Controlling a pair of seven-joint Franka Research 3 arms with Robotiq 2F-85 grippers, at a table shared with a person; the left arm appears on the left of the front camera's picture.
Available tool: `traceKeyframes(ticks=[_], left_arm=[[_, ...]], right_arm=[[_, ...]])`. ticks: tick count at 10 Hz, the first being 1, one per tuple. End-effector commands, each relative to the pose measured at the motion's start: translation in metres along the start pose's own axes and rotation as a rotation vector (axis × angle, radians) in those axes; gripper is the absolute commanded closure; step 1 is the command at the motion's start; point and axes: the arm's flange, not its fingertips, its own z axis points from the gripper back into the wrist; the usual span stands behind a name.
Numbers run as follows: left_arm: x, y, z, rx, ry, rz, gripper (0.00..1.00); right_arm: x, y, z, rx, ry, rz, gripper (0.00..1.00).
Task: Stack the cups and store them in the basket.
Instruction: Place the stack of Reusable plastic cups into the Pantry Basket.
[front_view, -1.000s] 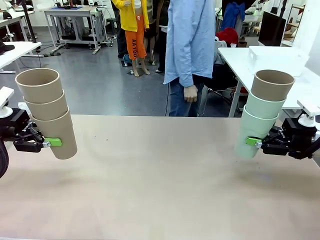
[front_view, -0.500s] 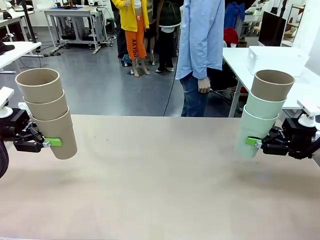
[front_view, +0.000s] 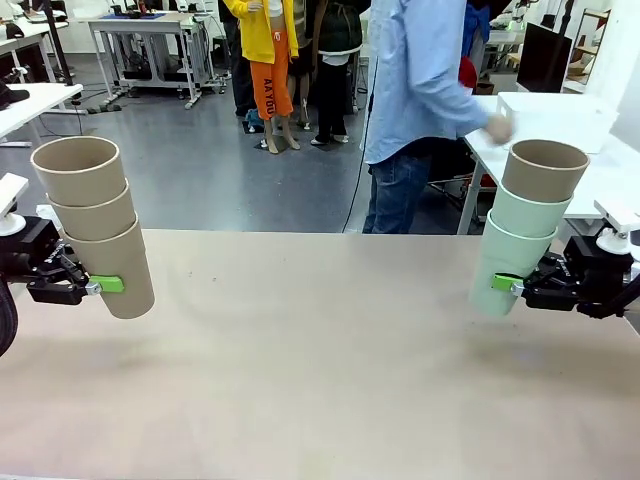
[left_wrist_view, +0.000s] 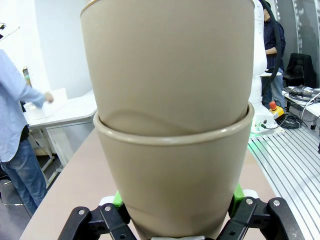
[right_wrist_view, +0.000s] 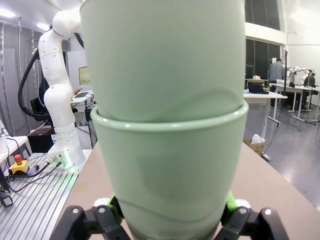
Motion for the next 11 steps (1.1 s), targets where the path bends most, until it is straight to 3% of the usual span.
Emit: traceKeyframes(ticks=[1,11], left_arm=[[0.0059,-0.0023,-0.0016,0.000,-0.005,-0.011,0.15],[0.0059,-0.0023,-0.0016,0.000,-0.005,-0.011,0.15]], right_arm=[[0.0043,-0.0001,0.0004,-0.001,-0.001,0.011,0.15],[0.0043,-0.0001,0.0004,-0.001,-0.001,0.011,0.15]])
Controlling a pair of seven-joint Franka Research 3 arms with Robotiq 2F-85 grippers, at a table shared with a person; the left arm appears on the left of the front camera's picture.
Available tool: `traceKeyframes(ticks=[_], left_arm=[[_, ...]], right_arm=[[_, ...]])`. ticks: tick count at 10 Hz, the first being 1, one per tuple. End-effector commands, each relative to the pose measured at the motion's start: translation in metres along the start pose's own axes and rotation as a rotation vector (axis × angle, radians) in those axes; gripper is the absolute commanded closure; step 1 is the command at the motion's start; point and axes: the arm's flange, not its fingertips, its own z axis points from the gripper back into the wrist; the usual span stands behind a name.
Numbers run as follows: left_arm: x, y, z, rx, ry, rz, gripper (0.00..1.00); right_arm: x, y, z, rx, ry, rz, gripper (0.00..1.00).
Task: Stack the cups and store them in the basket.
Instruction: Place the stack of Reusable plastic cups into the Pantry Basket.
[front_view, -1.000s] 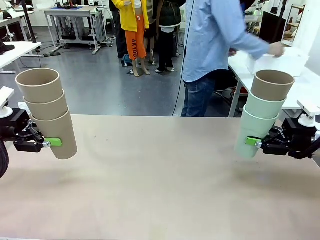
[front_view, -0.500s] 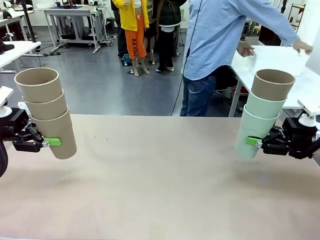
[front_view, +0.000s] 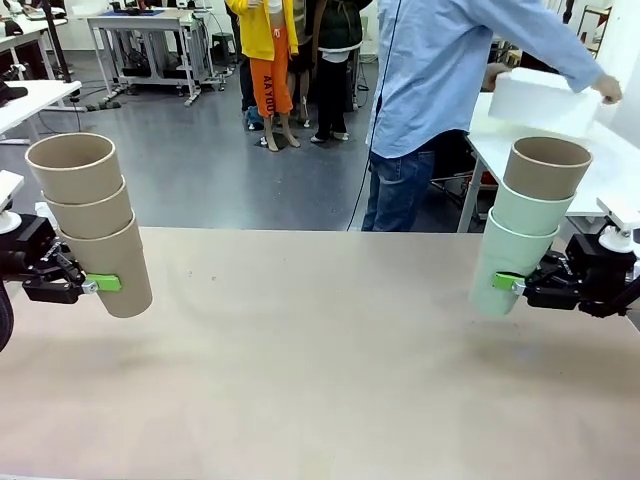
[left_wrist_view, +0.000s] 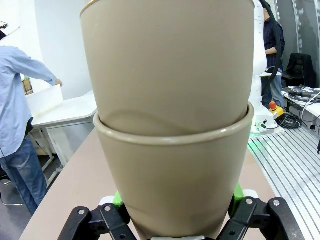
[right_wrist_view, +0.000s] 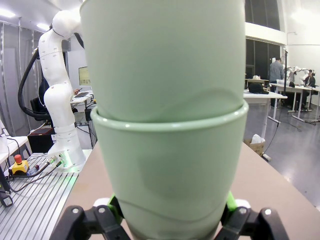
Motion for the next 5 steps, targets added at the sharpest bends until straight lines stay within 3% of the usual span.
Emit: traceKeyframes(ticks=[1,5], left_arm=[[0.0059,-0.0023,-0.0016,0.000,-0.005,-0.011,0.15],[0.0059,-0.0023,-0.0016,0.000,-0.005,-0.011,0.15]], right_arm=[[0.0043,-0.0001,0.0004,-0.001,-0.001,0.011,0.15],[0.0043,-0.0001,0.0004,-0.001,-0.001,0.011,0.15]])
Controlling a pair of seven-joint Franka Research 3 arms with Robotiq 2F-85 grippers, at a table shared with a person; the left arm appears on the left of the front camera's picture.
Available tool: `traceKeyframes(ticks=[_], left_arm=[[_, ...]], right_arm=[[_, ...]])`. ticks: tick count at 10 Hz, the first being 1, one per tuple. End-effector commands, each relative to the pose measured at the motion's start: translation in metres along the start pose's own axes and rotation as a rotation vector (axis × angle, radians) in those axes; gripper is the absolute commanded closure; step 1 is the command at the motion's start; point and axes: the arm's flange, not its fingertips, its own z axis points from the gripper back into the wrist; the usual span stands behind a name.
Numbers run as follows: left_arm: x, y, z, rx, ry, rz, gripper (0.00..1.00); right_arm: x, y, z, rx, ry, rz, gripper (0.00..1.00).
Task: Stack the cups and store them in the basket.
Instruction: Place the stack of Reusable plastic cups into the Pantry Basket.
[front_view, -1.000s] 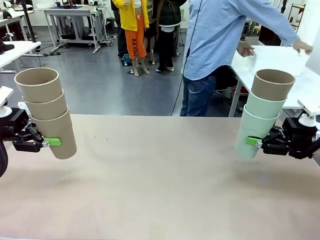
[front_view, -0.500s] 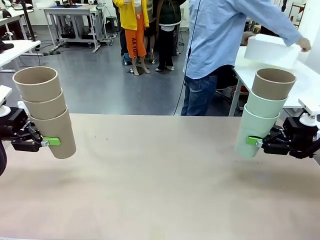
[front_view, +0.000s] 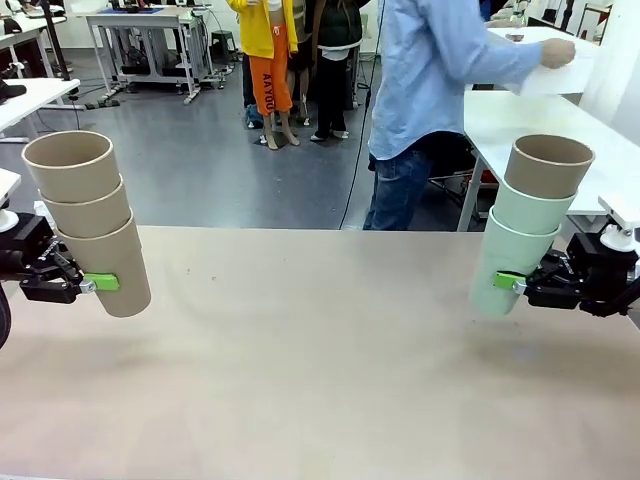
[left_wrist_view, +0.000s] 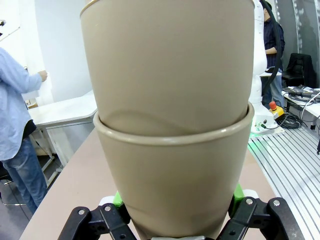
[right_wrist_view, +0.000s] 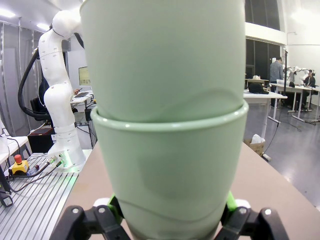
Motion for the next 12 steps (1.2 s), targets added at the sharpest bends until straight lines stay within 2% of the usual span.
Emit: traceKeyframes(ticks=[1,12], left_arm=[[0.0059,-0.0023,-0.0016,0.000,-0.005,-0.011,0.15],[0.0059,-0.0023,-0.0016,0.000,-0.005,-0.011,0.15]], right_arm=[[0.0043,-0.0001,0.0004,-0.001,-0.001,0.011,0.15],[0.0043,-0.0001,0.0004,-0.001,-0.001,0.011,0.15]])
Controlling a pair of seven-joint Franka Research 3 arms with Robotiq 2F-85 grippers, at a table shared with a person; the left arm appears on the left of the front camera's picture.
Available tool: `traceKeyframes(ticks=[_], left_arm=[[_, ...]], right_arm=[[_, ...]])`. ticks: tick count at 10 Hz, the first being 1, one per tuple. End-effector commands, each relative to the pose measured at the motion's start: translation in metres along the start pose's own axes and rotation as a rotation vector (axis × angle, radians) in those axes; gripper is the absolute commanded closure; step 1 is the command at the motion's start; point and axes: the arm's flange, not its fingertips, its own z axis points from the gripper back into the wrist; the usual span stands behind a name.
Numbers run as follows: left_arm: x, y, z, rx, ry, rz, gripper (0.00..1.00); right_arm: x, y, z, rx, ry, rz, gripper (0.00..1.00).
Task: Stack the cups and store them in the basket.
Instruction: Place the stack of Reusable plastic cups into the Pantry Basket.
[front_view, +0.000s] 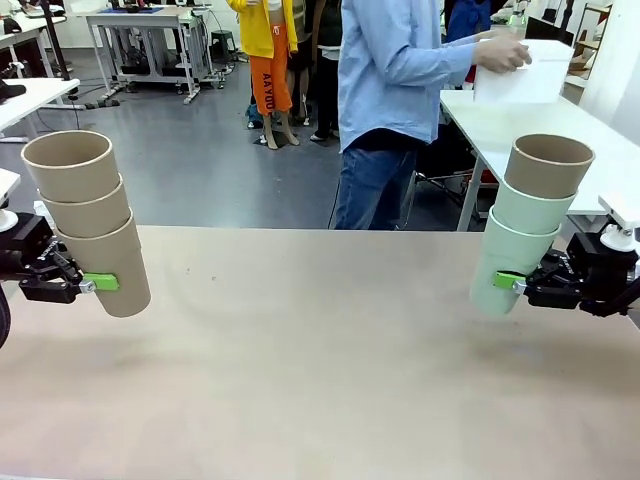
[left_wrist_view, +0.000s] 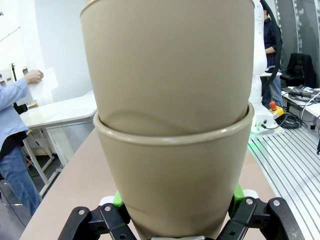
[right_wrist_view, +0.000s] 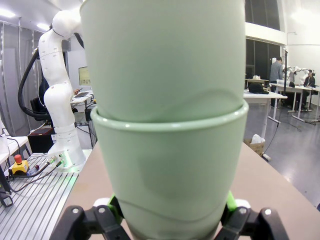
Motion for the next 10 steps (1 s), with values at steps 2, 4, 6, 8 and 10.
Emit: traceKeyframes(ticks=[2,4,6,8,10], left_arm=[[0.0059,-0.0023,-0.0016,0.000,-0.005,-0.011,0.15],[0.0059,-0.0023,-0.0016,0.000,-0.005,-0.011,0.15],[0.0059,-0.0023,-0.0016,0.000,-0.005,-0.011,0.15],[0.0059,-0.0023,-0.0016,0.000,-0.005,-0.011,0.15],[0.0059,-0.0023,-0.0016,0.000,-0.005,-0.011,0.15]], right_arm=[[0.0043,-0.0001,0.0004,-0.001,-0.001,0.011,0.15],[0.0043,-0.0001,0.0004,-0.001,-0.001,0.011,0.15],[0.0043,-0.0001,0.0004,-0.001,-0.001,0.011,0.15],[0.0043,-0.0001,0.0004,-0.001,-0.001,0.011,0.15],[0.0043,-0.0001,0.0004,-0.001,-0.001,0.011,0.15]])
